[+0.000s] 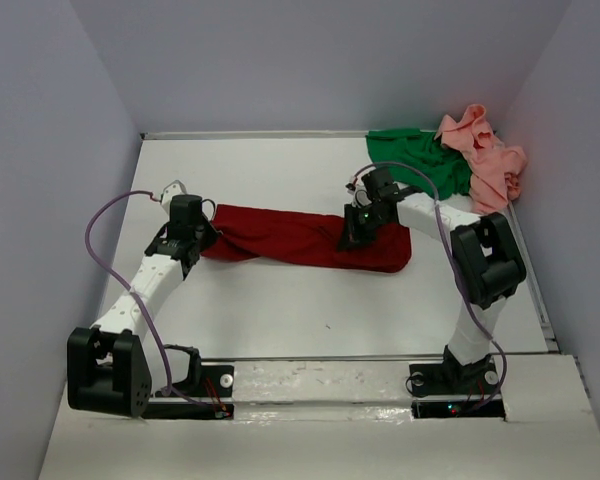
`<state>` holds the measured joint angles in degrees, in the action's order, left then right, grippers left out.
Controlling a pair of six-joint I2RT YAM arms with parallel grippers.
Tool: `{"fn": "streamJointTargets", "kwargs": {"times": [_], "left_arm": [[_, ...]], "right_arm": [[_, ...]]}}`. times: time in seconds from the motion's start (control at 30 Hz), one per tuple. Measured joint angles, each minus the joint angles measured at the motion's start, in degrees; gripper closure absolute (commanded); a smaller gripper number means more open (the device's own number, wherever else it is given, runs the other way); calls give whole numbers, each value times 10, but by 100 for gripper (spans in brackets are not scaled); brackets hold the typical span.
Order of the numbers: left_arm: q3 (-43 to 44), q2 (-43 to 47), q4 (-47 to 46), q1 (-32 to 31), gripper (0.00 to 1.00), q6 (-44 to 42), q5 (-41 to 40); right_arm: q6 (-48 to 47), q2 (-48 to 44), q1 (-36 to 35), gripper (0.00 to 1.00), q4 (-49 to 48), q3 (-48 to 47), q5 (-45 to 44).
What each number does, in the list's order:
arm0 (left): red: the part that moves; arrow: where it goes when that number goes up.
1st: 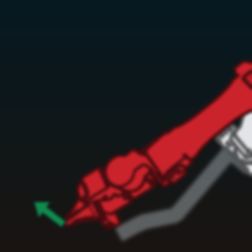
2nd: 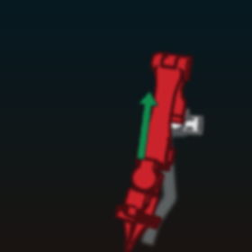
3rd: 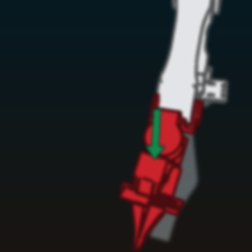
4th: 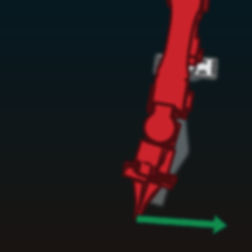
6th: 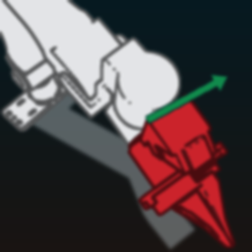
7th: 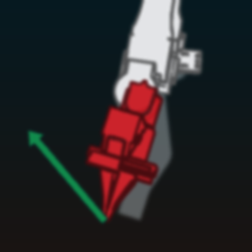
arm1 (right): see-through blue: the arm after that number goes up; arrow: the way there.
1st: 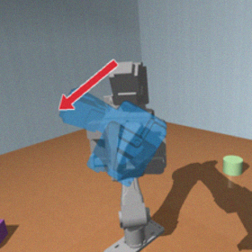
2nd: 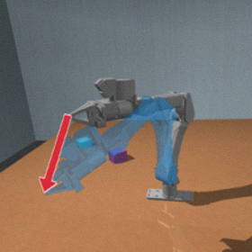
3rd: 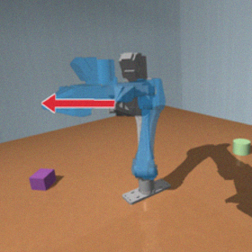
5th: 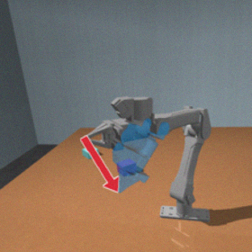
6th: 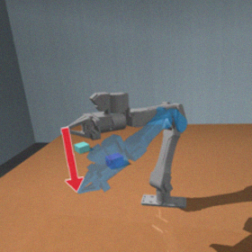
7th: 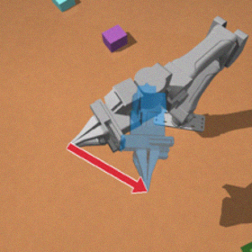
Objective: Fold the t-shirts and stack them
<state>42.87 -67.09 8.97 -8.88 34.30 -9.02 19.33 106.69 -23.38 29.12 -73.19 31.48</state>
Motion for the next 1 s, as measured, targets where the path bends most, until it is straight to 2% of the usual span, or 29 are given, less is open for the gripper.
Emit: {"fn": "streamJointTargets", "kwargs": {"times": [0.1, 0.27, 0.4, 0.53, 0.6, 0.67, 0.77, 0.93, 1.0], "left_arm": [[0, -1, -1, 0, 99, 1, -5], [21, -50, -13, 0, 99, 6, -5], [107, -163, -17, 0, 99, 7, -5], [245, -292, -18, 4, 100, 7, 1], [308, -338, -9, 8, 100, 7, 10], [365, -374, -5, 13, 100, 7, 16], [405, -377, -4, 18, 100, 7, 17], [396, -293, 1, 19, 99, 7, -2], [373, -230, -5, 18, 98, 7, -11]], "right_arm": [[2, 4, 8, 100, 5, -7, -36], [5, 87, 61, 100, 24, -139, -80], [6, 235, 104, 100, 90, -399, -128], [14, 365, 136, 100, 136, -667, -145], [16, 390, 147, 100, 138, -730, -143], [18, 386, 158, 100, 135, -746, -137], [12, 311, 170, 100, 96, -649, -129], [-6, 147, 166, 100, 38, -483, -103], [-13, 61, 164, 100, 6, -414, -87]]}}
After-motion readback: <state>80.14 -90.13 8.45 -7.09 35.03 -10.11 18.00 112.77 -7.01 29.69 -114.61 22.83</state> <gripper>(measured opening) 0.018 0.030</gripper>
